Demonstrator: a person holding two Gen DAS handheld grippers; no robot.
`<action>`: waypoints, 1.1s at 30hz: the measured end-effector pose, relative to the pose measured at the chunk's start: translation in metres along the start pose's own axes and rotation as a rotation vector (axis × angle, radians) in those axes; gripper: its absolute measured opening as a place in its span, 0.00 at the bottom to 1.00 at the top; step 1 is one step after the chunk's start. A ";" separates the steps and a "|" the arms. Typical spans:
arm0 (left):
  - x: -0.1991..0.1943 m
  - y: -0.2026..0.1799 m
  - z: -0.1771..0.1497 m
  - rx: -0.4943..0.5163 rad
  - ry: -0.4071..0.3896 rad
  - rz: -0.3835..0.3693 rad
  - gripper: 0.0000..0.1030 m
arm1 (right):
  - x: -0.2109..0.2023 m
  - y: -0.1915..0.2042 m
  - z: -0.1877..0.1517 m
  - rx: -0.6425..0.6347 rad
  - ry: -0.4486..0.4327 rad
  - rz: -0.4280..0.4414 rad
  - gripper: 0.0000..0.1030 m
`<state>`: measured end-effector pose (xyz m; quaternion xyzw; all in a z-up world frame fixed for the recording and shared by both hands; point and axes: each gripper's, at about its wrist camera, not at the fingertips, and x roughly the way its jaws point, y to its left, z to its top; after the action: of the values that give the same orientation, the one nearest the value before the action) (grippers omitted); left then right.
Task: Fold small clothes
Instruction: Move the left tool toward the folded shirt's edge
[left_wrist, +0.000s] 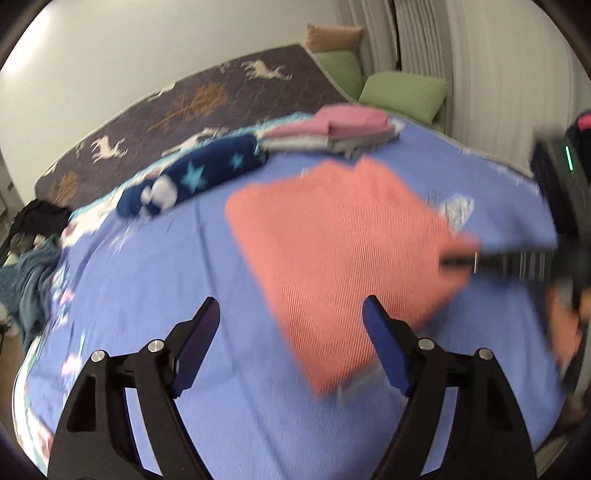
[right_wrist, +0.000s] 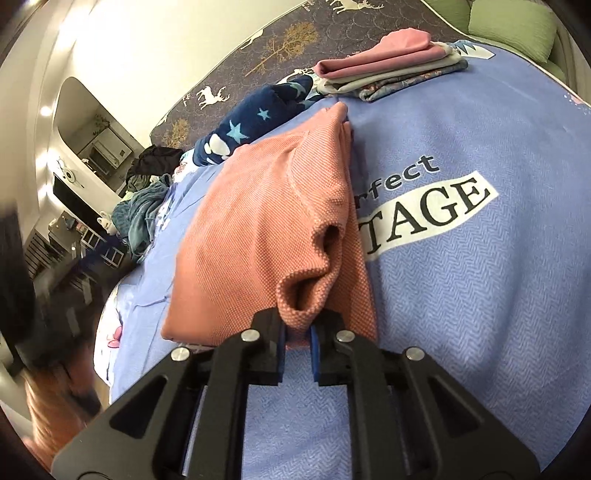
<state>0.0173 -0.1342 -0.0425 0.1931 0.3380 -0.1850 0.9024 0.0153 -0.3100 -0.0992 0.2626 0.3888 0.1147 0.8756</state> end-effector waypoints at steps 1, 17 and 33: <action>-0.001 -0.001 -0.013 0.005 0.019 0.003 0.77 | -0.001 0.000 0.002 0.009 0.002 0.011 0.09; 0.015 -0.001 -0.045 0.005 0.090 0.143 0.61 | -0.012 -0.025 0.001 0.097 0.061 -0.004 0.12; 0.071 0.013 -0.011 -0.229 0.101 -0.100 0.57 | 0.025 -0.005 0.038 -0.102 0.041 -0.187 0.03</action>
<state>0.0676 -0.1323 -0.0953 0.0810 0.4113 -0.1801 0.8899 0.0602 -0.3184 -0.0964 0.1781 0.4229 0.0574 0.8866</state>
